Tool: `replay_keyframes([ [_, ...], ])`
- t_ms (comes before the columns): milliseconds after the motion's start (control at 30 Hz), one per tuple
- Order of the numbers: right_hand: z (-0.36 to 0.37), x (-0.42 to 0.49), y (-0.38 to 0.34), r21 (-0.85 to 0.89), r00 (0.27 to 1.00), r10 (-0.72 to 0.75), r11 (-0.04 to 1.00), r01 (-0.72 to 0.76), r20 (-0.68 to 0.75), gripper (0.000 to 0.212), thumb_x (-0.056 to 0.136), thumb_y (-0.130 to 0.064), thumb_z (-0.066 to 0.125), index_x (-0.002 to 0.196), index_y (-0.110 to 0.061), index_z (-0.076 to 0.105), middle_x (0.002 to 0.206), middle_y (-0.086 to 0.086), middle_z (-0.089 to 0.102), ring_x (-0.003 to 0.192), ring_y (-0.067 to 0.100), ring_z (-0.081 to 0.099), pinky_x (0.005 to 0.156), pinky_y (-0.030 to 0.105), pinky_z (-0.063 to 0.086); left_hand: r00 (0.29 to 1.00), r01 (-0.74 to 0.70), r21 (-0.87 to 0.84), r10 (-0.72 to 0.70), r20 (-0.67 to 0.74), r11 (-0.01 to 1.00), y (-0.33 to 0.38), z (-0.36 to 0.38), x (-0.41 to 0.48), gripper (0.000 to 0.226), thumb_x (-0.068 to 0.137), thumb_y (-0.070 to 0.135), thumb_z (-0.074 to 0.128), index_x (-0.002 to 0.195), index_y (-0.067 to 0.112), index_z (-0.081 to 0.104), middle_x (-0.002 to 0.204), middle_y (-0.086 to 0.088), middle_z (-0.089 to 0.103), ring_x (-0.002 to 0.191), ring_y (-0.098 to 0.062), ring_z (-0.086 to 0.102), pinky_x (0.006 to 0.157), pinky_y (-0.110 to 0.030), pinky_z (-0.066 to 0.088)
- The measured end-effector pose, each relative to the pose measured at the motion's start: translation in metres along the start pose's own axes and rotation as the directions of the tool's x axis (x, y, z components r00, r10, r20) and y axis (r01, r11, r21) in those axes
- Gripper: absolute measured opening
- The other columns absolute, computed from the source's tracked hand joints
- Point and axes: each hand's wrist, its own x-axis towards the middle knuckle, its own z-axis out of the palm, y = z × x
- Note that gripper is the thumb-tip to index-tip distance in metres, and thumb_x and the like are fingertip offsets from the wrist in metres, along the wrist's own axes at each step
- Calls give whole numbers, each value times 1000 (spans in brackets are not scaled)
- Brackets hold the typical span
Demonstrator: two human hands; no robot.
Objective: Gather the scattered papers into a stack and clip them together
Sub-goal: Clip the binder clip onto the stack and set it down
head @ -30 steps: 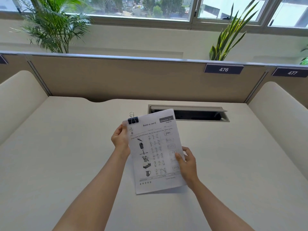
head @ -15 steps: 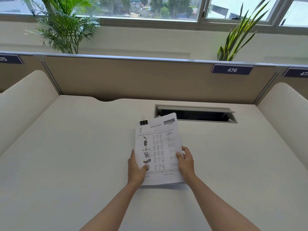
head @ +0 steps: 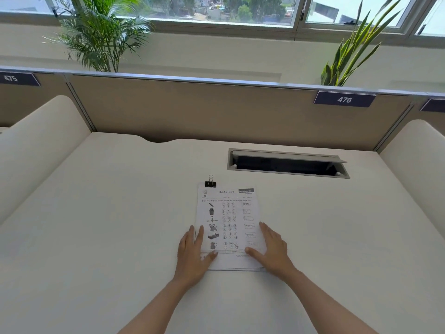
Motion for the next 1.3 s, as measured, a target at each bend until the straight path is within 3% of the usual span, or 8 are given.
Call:
replay_keyframes([
  [100,-3,-11,15,-72,981,-122,988,133,148,120,62,-81,55,152,-26,-3,155,-15,-9,144,5,-7,118,29,-1,991,-130,123,125,43,984,-15,1,-9,101,69,87,27,149,36,-6,152,12,-24,142,-8,-20,115,-30,-18],
  [200,0,-16,31,-86,964,-187,975,206,187,118,69,-72,61,152,-22,-7,154,-9,-23,143,6,-18,115,23,-6,986,-165,219,156,56,962,-27,0,-14,102,67,90,26,148,38,-6,153,12,-25,142,-6,-23,114,-32,-20],
  [500,12,0,11,-123,954,-199,965,230,222,116,63,-90,16,151,-17,-4,152,-10,-18,144,9,-18,112,21,-13,996,-79,248,86,-15,965,-41,-7,-13,88,73,85,4,148,40,-1,156,17,-12,143,-3,-14,113,-28,-19],
  [633,28,13,-6,-152,944,-235,950,274,231,119,60,-89,-9,151,-14,2,151,-9,-14,148,16,-8,111,15,-14,995,6,233,17,-98,972,-50,-12,-8,89,72,82,-7,148,36,-2,157,16,-6,142,-2,-12,115,-30,-13],
  [800,49,33,-32,-178,938,-261,936,304,230,123,57,-85,-23,151,-11,6,160,4,-2,148,24,-6,114,22,-11,965,133,165,-89,-247,977,-60,-14,-4,93,75,76,-15,150,27,8,157,10,4,145,-9,1,118,-36,-4],
  [1133,64,83,-73,-153,927,-302,928,339,222,116,61,-80,-13,152,-12,10,161,5,3,149,23,-3,114,22,-10,915,255,107,-204,-349,961,-74,-27,37,73,88,49,6,148,11,26,157,-5,23,146,-20,18,119,-38,8],
  [1233,63,102,-87,-124,939,-279,944,307,201,106,67,-75,0,152,-13,10,161,3,1,149,20,-4,113,21,-10,907,270,116,-212,-364,956,-77,-33,61,70,90,45,7,146,9,31,154,-9,30,144,-25,25,118,-41,13],
  [1300,62,112,-92,-130,946,-268,947,293,184,84,86,-65,20,152,-14,11,161,1,0,149,18,-4,114,21,-10,906,274,118,-215,-364,954,-77,-34,74,68,91,43,8,145,9,34,152,-11,33,142,-27,28,117,-43,16],
])
